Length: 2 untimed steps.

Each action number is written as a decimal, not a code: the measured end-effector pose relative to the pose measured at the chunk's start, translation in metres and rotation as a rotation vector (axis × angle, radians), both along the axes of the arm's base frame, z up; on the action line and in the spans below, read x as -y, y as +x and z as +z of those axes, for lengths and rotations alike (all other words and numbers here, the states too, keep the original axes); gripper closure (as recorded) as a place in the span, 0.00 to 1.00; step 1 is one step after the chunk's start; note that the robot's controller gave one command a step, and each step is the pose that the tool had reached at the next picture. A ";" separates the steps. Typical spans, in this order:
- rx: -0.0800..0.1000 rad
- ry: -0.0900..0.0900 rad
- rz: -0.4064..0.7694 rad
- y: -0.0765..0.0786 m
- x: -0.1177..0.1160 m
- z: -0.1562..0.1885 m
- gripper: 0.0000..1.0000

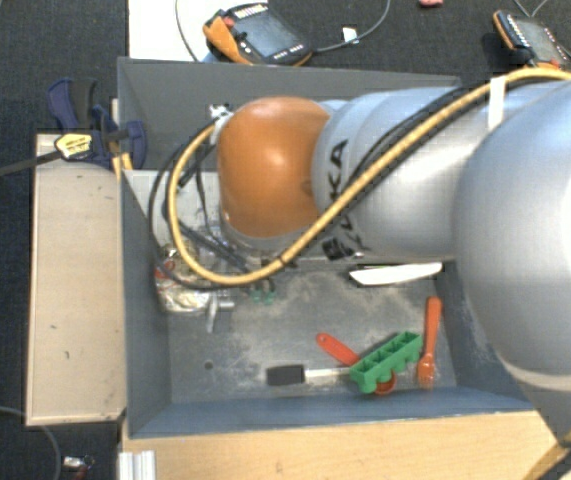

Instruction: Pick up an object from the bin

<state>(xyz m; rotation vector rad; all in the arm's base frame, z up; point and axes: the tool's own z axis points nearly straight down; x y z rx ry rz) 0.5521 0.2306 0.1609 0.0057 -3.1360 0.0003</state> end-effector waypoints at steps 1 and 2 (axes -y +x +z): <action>0.008 0.002 -0.007 0.002 0.001 0.005 0.00; 0.002 -0.006 -0.136 0.014 -0.019 -0.090 0.00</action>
Offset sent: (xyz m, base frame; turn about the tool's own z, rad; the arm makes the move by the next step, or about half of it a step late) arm 0.0128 0.0226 -0.0909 0.1311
